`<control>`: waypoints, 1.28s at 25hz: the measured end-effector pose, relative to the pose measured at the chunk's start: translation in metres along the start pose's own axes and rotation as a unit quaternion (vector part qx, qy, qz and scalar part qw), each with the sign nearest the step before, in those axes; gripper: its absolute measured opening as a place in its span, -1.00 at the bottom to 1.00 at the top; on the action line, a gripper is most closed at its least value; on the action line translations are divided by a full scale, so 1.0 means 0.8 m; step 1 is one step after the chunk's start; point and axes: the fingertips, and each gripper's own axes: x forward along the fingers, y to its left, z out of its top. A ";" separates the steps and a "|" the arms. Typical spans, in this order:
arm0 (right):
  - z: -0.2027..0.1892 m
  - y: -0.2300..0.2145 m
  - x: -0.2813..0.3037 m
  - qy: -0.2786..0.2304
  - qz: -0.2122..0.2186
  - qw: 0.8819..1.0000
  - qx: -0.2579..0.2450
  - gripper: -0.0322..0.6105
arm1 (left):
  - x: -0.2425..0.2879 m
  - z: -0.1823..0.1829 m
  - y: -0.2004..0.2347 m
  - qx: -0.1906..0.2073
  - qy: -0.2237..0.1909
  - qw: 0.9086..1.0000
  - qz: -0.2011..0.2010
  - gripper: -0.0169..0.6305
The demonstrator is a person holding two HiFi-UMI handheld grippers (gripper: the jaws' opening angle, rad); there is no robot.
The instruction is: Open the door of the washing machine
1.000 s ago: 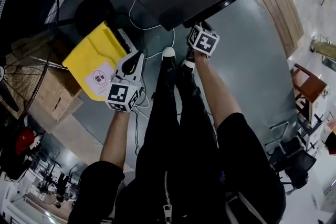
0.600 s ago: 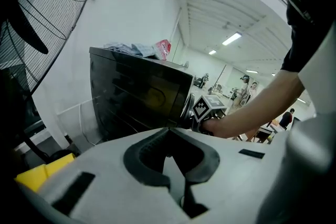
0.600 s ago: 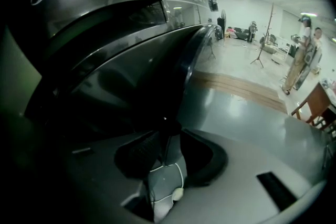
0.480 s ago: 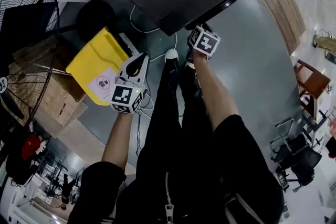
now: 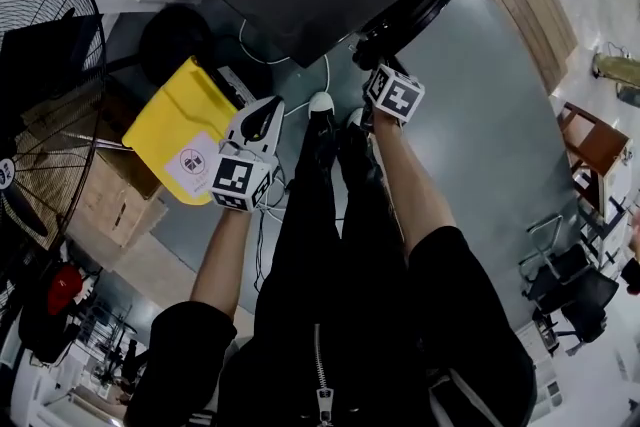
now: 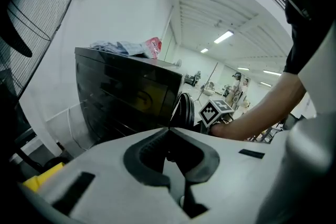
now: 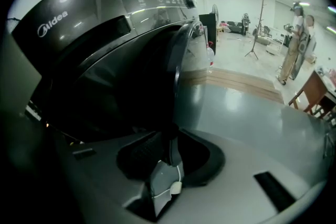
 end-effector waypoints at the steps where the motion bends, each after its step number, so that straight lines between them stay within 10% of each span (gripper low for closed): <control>1: -0.003 -0.012 -0.004 0.001 -0.002 1.000 -0.001 -0.63 | 0.004 0.004 -0.006 0.005 -0.001 1.000 -0.007 -0.93; 16: -0.015 -0.173 -0.049 0.007 0.024 0.997 -0.066 -0.68 | 0.122 0.084 -0.126 0.093 0.000 0.987 -0.131 -0.93; 32: 0.046 -0.405 -0.061 0.083 0.085 0.974 -0.191 -0.68 | 0.336 0.195 -0.274 0.072 -0.010 0.993 -0.091 -0.93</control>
